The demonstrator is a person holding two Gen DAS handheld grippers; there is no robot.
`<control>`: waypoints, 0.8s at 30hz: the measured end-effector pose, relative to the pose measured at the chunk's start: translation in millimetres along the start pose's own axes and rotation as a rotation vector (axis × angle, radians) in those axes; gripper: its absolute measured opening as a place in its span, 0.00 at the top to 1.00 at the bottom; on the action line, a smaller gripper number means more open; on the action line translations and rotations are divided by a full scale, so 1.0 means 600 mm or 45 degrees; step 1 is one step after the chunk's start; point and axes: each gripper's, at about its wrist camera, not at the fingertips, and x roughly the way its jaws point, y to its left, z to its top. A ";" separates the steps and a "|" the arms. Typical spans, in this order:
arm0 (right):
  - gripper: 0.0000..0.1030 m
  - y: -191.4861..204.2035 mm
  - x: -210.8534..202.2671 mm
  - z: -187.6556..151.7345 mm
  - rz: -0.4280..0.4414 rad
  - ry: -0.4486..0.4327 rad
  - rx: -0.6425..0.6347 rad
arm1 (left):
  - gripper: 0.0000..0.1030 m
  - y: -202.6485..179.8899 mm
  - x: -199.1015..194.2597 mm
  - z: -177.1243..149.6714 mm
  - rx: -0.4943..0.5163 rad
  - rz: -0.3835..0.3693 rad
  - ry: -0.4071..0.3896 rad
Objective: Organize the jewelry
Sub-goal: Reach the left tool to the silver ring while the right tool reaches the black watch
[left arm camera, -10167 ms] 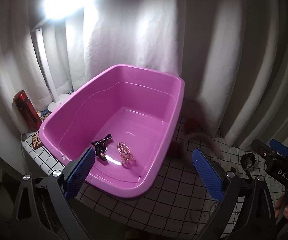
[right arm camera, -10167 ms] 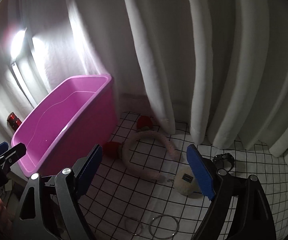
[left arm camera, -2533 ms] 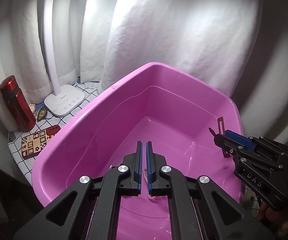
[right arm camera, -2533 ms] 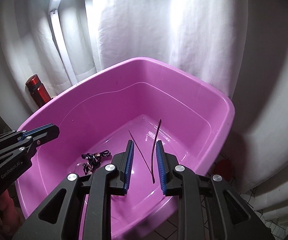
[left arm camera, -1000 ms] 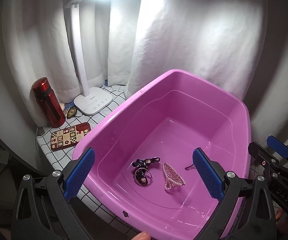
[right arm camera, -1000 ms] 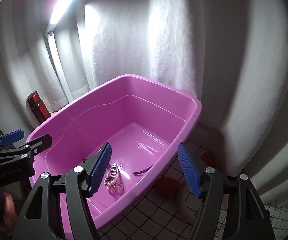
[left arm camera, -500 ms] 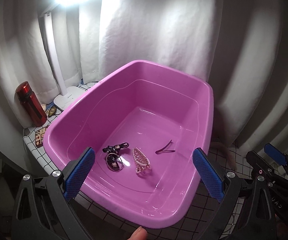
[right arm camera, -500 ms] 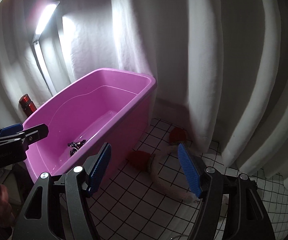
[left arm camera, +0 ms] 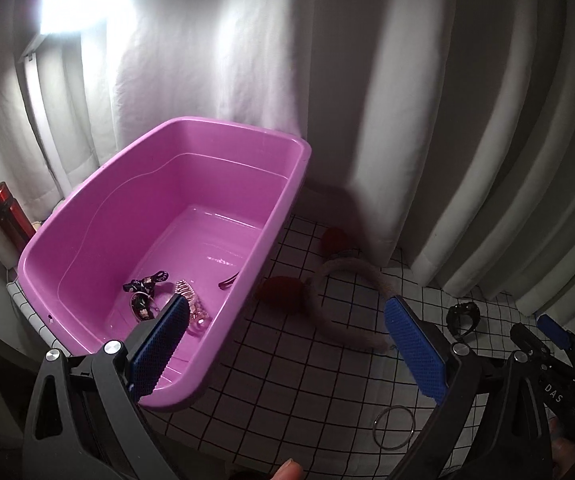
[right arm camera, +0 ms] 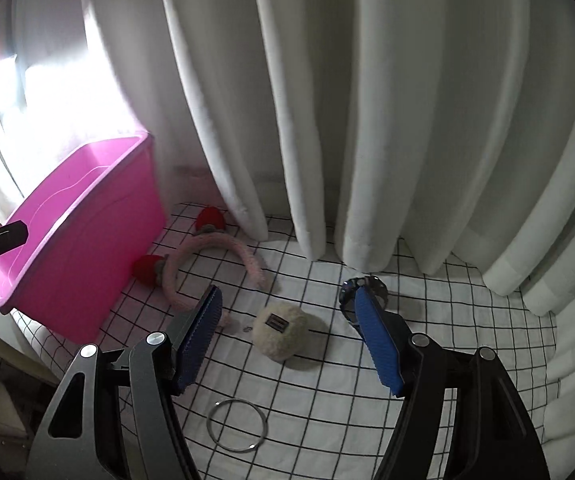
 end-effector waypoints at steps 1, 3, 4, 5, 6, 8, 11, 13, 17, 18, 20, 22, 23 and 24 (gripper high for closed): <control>0.36 -0.013 -0.002 -0.007 -0.014 0.006 0.011 | 0.07 -0.010 0.002 -0.005 0.009 -0.012 0.006; 0.36 -0.035 -0.004 -0.023 -0.036 0.020 0.035 | 0.07 -0.031 0.009 -0.014 0.030 -0.033 0.024; 0.36 -0.046 -0.003 -0.029 -0.043 0.028 0.046 | 0.07 -0.041 0.013 -0.020 0.042 -0.045 0.033; 0.36 -0.055 -0.001 -0.036 -0.050 0.037 0.056 | 0.07 -0.051 0.016 -0.026 0.052 -0.051 0.042; 0.36 -0.064 0.002 -0.043 -0.057 0.046 0.065 | 0.07 -0.060 0.021 -0.033 0.062 -0.058 0.053; 0.36 -0.080 0.008 -0.058 -0.063 0.062 0.079 | 0.07 -0.075 0.034 -0.048 0.075 -0.073 0.077; 0.36 -0.098 0.024 -0.077 -0.066 0.092 0.092 | 0.07 -0.093 0.054 -0.078 0.090 -0.075 0.120; 0.36 -0.109 0.038 -0.089 -0.061 0.111 0.095 | 0.07 -0.102 0.072 -0.101 0.088 -0.069 0.155; 0.36 -0.124 0.077 -0.105 -0.039 0.155 0.075 | 0.06 -0.110 0.107 -0.148 0.061 -0.046 0.240; 0.36 -0.127 0.086 -0.107 -0.032 0.161 0.068 | 0.06 -0.113 0.114 -0.161 0.054 -0.037 0.257; 0.36 -0.133 0.104 -0.113 -0.016 0.176 0.060 | 0.07 -0.119 0.128 -0.184 0.043 -0.022 0.296; 0.36 -0.138 0.121 -0.120 0.000 0.190 0.049 | 0.06 -0.127 0.137 -0.207 0.035 -0.018 0.329; 0.36 -0.141 0.129 -0.123 0.007 0.197 0.040 | 0.06 -0.131 0.140 -0.218 0.032 -0.015 0.341; 0.36 -0.142 0.137 -0.126 0.013 0.205 0.030 | 0.07 -0.137 0.143 -0.229 0.028 -0.015 0.352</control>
